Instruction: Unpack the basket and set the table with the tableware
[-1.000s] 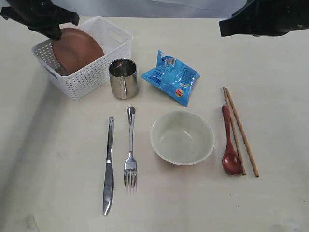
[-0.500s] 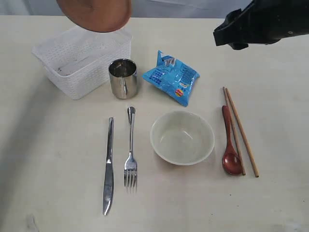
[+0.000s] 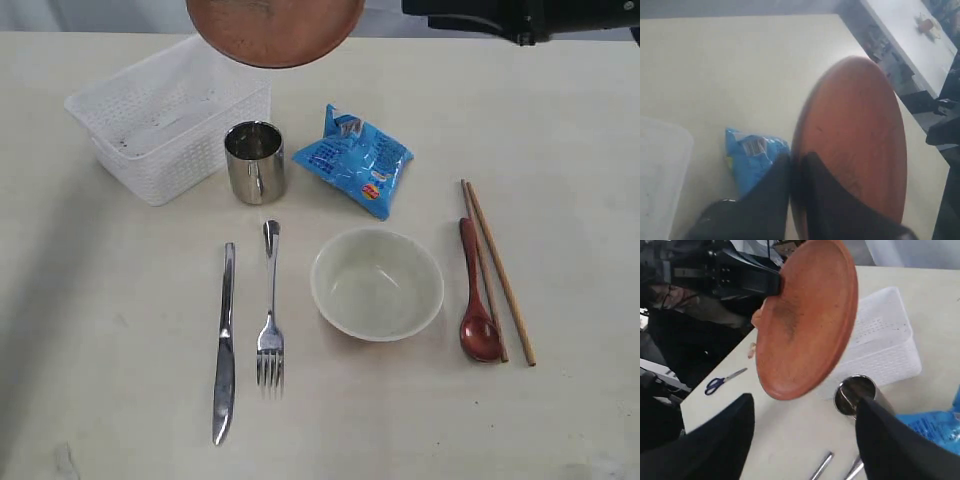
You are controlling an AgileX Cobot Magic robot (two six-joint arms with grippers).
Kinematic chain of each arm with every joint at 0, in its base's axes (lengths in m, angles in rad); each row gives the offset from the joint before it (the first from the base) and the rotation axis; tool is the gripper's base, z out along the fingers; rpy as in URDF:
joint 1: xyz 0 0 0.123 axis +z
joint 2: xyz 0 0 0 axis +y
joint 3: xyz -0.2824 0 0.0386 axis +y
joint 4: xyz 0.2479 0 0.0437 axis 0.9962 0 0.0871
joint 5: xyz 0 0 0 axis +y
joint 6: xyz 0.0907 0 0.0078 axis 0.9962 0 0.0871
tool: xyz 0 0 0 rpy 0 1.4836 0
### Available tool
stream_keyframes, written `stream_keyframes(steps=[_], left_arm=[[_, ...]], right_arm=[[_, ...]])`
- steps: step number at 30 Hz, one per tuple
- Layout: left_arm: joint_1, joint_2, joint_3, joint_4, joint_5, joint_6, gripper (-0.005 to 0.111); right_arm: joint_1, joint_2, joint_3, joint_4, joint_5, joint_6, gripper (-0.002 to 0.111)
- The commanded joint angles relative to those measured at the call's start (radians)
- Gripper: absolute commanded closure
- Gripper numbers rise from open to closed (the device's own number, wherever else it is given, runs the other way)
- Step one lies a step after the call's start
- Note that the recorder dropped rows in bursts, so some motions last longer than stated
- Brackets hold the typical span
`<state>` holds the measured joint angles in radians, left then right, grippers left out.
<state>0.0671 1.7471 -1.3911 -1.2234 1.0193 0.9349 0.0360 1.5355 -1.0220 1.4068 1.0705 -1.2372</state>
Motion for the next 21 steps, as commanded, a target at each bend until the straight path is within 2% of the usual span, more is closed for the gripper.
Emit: stream_keyframes(steps=[1,8,14,15,18,21], left_arm=[[-0.046,-0.007,0.001,-0.040,0.016,0.011,0.107],[-0.124,-0.007,0.001,-0.041,0.000,0.030,0.107],[-0.136,-0.007,0.001,-0.038,-0.005,0.030,0.107],[-0.136,-0.007,0.001,-0.036,-0.005,0.030,0.107],[-0.136,-0.007,0.001,-0.033,-0.007,0.022,0.106],[-0.136,-0.007,0.001,-0.033,-0.024,-0.005,0.095]], right_arm=[[-0.010,0.042,-0.008,0.082,0.031,-0.063,0.051],[-0.006,0.127,-0.008,0.185,0.064,-0.117,0.051],[0.017,0.167,-0.008,0.192,0.067,-0.142,0.053],[0.025,0.167,-0.008,0.193,0.067,-0.142,0.056],[0.027,0.167,-0.008,0.208,0.090,-0.142,0.079],[0.027,0.165,-0.008,0.216,0.114,-0.138,0.109]])
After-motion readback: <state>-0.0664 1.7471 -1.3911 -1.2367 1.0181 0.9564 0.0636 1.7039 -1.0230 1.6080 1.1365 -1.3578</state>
